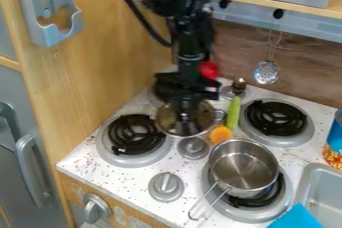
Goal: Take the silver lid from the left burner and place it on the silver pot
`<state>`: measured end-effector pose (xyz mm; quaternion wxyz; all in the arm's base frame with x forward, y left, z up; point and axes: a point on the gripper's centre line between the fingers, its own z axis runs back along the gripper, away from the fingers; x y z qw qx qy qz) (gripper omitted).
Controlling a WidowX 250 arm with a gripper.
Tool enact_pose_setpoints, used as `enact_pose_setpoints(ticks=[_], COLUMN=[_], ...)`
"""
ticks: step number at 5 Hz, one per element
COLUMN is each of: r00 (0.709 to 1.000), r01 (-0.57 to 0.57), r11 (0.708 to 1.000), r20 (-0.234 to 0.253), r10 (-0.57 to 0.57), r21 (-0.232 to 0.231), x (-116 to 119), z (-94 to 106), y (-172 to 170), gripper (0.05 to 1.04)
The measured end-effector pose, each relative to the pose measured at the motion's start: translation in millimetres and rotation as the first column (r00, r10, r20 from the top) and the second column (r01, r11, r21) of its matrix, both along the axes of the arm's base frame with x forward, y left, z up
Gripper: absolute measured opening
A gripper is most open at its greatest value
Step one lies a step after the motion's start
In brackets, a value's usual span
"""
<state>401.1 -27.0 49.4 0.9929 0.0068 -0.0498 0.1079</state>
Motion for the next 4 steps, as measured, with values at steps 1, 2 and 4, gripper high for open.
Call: enact_pose_setpoints(ticks=[1, 2, 4], r00=[0.997, 0.992, 0.985], r01=[0.075, 0.122, 0.151], r11=[0.997, 0.993, 0.988], r20=[-0.021, -0.017, -0.082], r10=[-0.075, -0.122, -0.151], r21=[-0.002, -0.009, -0.008], x=[-2, -3, -37], z=[-4.7, -0.2, -14.4], y=[-36, -60, -59], gripper=[0.318, 0.318, 0.318])
